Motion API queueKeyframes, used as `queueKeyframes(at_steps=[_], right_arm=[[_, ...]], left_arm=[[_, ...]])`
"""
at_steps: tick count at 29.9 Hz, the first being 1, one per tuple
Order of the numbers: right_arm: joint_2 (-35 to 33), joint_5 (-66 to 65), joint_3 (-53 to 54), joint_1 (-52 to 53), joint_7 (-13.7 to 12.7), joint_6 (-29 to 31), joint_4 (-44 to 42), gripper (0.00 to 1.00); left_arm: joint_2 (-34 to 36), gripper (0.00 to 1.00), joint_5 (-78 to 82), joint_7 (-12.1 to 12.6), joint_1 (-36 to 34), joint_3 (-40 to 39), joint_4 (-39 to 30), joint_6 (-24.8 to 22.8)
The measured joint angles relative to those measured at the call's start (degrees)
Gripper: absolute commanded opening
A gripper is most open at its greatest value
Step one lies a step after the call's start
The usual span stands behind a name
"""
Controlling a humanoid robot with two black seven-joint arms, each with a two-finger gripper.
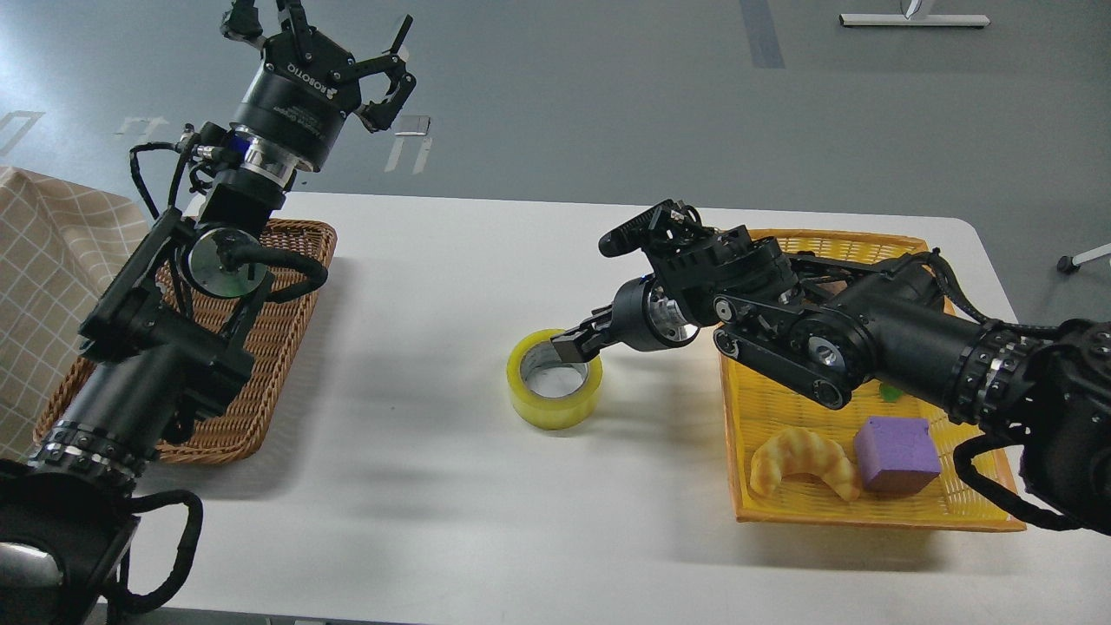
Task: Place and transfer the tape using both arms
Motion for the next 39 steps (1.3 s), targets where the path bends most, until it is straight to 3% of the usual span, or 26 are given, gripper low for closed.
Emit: queueKeyframes(at_steps=[9,18,24,31,39], right_arm=[[-14.99,5.10,5.49,5.07,0.04,0.00,9.99,1.00],[-23.79,13.22,32.25,-0.52,0.34,0.00,13.27,1.00],[-22.29,20.16,57.05,-10.57,0.35,-0.01,13.04,1.00],[-14.31,20.86,79.99,-19.93,0.35,-0.01,12.83,1.00],[-8.12,32.32,89.40,-24.47,0.07,-0.01,12.00,1.00]], left_arm=[[-0.09,0.98,0.05,0.18,0.63,0.20,0.19,0.00],[0.16,0.98,0.23,0.41,0.65,1.03,0.19,0.00],[1.29,0.98,0.23,0.59,0.32,3.97,0.26,0.00],[2.17,0.98,0.19,0.76,0.56,4.34,0.26,0.00],[2.14,0.98,0.18,0.79,0.06,4.35,0.25,0.00]])
